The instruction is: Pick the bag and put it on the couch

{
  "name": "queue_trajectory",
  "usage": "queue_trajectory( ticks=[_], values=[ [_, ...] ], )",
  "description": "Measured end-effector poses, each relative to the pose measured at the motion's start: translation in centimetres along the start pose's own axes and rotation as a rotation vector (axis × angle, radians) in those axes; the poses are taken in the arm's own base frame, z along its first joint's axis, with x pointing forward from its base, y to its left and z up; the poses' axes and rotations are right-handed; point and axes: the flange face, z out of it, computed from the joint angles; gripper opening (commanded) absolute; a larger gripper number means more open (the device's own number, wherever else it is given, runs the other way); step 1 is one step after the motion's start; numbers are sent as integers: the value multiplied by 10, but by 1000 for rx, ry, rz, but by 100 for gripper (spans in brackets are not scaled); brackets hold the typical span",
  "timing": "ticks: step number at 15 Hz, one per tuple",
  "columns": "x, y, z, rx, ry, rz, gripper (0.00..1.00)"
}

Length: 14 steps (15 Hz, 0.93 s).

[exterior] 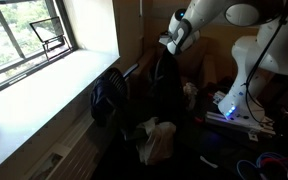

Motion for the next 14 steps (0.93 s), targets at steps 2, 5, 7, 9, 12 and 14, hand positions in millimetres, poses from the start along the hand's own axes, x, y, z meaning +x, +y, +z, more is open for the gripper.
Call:
queue_trajectory(
  ticks=[2, 5, 7, 9, 12, 14],
  values=[
    [39, 26, -7, 24, 33, 86, 7],
    [59, 50, -5, 47, -7, 134, 2],
    [56, 52, -2, 46, -31, 163, 2],
    [59, 53, 6, 6, -29, 270, 2],
    [116, 57, 30, -80, 2, 411, 2],
    [169, 73, 44, -149, 16, 515, 2]
  ],
)
